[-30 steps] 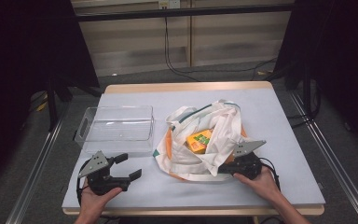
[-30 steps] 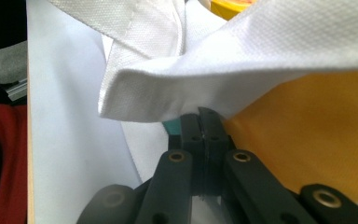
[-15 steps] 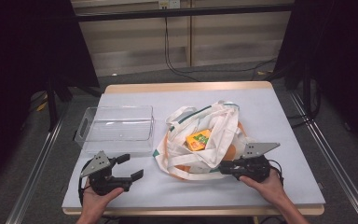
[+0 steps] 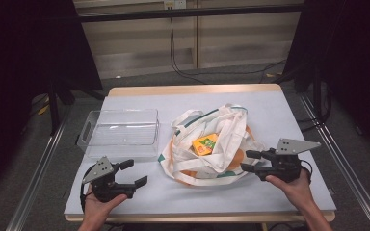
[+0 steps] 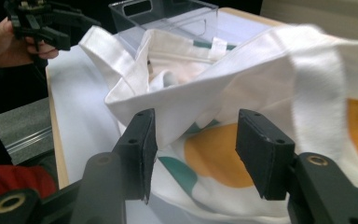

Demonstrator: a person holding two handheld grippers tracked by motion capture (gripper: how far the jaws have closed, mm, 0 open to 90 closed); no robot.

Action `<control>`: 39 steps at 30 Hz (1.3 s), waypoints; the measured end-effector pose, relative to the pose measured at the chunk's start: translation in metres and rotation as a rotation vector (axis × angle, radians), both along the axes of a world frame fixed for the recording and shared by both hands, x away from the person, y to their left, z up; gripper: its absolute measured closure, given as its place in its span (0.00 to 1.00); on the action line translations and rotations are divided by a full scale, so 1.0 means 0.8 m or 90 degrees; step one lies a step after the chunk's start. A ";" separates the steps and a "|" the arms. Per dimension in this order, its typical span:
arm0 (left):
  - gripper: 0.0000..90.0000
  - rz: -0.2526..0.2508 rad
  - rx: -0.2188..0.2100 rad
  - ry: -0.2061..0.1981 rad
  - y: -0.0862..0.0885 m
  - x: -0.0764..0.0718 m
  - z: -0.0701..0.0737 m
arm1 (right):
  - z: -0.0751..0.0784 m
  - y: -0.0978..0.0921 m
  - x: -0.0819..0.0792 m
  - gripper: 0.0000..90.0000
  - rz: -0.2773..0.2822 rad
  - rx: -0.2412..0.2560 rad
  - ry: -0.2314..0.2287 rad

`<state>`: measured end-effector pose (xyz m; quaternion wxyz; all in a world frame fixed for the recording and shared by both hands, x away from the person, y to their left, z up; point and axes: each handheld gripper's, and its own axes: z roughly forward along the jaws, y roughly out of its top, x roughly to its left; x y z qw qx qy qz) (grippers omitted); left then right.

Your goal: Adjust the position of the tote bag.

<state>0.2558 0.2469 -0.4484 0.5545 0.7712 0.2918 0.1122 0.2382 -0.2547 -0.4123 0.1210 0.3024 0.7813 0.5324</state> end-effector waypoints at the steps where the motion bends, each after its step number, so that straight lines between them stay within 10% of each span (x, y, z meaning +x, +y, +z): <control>1: 0.19 0.002 0.001 0.000 0.000 0.000 0.000 | 0.003 -0.002 0.000 0.51 -0.001 0.003 -0.003; 9: 0.18 0.007 0.012 0.001 0.000 0.000 -0.001 | 0.032 -0.006 0.022 0.37 -0.005 0.003 -0.004; 26: 0.16 0.011 0.011 0.004 0.000 0.001 -0.001 | 0.067 0.021 0.097 0.41 -0.001 -0.027 -0.011; 39: 0.16 0.001 0.009 0.009 -0.002 0.002 -0.001 | 0.024 0.044 0.136 0.34 0.030 -0.114 0.078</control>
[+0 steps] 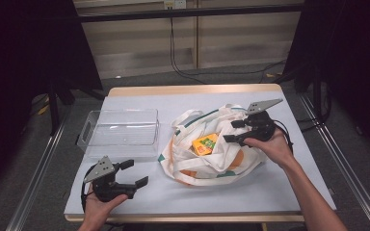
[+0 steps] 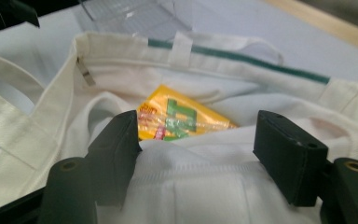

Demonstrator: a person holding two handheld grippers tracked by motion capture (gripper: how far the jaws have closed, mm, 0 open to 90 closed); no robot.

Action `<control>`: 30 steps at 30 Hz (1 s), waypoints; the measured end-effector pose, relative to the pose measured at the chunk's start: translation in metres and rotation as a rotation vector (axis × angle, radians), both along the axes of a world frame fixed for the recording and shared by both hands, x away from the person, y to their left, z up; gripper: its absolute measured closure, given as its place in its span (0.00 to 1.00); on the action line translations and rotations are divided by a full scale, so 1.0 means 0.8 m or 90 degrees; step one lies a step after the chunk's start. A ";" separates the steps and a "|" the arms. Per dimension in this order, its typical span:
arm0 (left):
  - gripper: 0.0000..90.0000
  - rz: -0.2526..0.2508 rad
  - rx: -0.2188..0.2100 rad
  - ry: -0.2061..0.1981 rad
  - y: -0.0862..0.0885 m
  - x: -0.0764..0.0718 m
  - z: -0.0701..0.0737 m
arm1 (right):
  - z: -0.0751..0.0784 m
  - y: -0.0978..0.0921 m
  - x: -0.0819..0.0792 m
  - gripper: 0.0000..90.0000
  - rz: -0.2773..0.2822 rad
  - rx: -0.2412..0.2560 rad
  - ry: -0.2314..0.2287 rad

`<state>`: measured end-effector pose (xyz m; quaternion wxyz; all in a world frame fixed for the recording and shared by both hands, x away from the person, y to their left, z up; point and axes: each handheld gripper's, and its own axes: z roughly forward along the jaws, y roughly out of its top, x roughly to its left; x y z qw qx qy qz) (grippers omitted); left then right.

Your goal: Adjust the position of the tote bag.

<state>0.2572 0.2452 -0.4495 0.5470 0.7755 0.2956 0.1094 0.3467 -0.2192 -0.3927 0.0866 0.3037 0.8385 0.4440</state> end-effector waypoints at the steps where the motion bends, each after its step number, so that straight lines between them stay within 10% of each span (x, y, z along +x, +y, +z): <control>1: 0.16 -0.008 -0.007 0.000 0.000 0.001 -0.001 | -0.004 0.001 0.001 0.33 0.002 -0.007 0.007; 19: 0.25 -0.061 0.029 0.007 -0.059 0.035 0.017 | -0.062 -0.002 -0.012 0.40 0.043 -0.127 0.097; 30: 0.25 -0.113 0.047 0.039 -0.117 0.080 0.008 | -0.085 0.004 -0.015 1.00 0.048 -0.163 0.129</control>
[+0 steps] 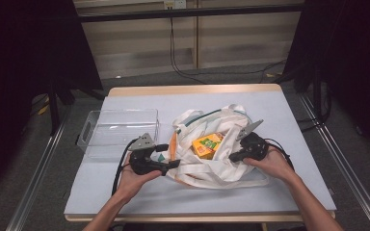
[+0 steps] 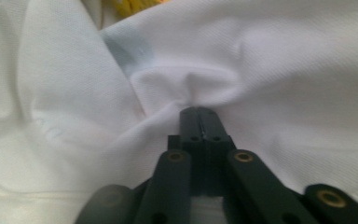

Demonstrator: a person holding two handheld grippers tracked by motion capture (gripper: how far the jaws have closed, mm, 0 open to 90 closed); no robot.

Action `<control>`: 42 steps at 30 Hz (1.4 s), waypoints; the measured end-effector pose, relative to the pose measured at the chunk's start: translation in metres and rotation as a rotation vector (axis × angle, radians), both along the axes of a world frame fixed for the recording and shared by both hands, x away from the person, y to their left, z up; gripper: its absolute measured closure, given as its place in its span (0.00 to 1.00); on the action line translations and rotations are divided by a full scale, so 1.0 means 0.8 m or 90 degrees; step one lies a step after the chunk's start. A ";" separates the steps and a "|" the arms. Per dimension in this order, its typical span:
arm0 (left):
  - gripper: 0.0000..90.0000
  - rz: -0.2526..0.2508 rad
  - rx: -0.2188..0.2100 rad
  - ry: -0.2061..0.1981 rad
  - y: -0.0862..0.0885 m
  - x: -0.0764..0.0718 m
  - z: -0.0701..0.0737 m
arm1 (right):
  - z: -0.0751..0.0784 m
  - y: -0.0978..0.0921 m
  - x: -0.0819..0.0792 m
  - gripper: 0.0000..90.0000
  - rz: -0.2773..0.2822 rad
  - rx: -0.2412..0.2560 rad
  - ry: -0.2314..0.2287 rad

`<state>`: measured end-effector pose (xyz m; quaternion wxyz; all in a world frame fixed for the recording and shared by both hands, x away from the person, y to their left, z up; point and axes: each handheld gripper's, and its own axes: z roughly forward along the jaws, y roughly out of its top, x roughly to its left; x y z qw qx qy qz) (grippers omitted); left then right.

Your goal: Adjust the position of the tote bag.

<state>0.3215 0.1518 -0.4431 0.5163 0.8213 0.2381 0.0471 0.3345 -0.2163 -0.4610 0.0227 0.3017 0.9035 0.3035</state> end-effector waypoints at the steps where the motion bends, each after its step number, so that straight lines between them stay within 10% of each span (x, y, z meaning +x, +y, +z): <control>1: 0.25 -0.003 0.003 0.001 -0.005 0.001 -0.001 | 0.000 0.000 0.000 1.00 0.000 0.000 0.000; 13: 0.61 -0.008 0.056 -0.002 -0.012 -0.003 -0.012 | 0.013 -0.020 -0.022 1.00 -0.013 0.004 -0.025; 26: 0.53 -0.011 0.022 -0.023 0.007 -0.006 0.033 | 0.022 -0.033 -0.034 0.88 -0.035 0.067 -0.071; 42: 0.42 -0.060 0.025 -0.055 -0.037 -0.010 0.076 | 0.039 -0.028 -0.014 0.51 -0.072 0.088 -0.097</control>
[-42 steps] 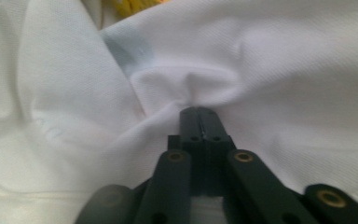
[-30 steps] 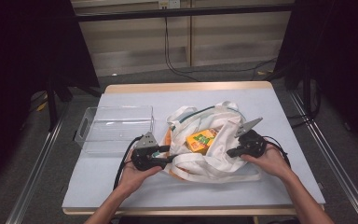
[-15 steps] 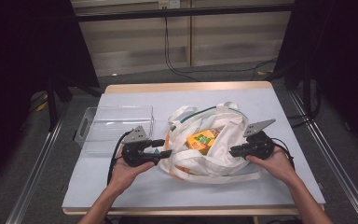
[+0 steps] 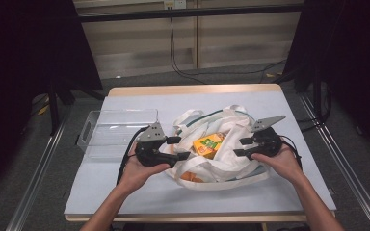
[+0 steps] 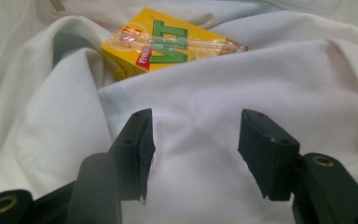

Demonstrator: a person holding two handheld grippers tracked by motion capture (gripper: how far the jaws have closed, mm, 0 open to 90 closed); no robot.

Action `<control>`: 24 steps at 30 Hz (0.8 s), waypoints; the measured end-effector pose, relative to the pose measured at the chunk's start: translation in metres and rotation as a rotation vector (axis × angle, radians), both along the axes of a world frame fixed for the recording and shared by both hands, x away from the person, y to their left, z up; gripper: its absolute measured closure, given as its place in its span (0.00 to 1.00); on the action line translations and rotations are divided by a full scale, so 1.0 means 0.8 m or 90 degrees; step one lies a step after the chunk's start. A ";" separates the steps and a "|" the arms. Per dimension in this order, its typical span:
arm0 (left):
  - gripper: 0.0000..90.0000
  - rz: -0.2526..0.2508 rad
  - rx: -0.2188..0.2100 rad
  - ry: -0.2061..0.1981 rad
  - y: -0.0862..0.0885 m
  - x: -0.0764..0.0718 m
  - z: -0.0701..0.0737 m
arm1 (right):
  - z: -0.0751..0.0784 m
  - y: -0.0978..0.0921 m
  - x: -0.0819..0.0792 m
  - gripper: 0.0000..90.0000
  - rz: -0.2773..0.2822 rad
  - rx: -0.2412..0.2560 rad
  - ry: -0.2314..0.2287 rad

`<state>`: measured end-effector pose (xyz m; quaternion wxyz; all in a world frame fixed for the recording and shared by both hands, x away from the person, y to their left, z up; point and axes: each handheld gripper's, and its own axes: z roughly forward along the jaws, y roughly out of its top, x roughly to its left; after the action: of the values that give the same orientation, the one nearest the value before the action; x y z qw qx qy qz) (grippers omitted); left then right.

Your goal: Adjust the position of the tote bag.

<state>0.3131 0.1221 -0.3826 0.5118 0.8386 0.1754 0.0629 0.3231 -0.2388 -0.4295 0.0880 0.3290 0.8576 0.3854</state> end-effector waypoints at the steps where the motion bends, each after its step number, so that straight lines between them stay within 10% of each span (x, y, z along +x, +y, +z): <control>1: 0.41 -0.002 0.006 -0.001 0.000 0.001 0.000 | -0.001 0.003 0.003 0.52 0.005 0.004 -0.003; 17: 0.34 -0.102 0.033 -0.005 -0.049 -0.006 0.024 | 0.039 -0.051 -0.004 0.38 -0.104 -0.005 -0.042; 24: 0.32 -0.177 0.141 0.003 -0.089 -0.008 -0.005 | 0.014 -0.052 0.014 0.28 -0.124 -0.022 0.005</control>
<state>0.3066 0.0512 -0.3866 0.4195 0.9063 0.0508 0.0087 0.3342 -0.2803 -0.4180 0.1270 0.4108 0.8283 0.3591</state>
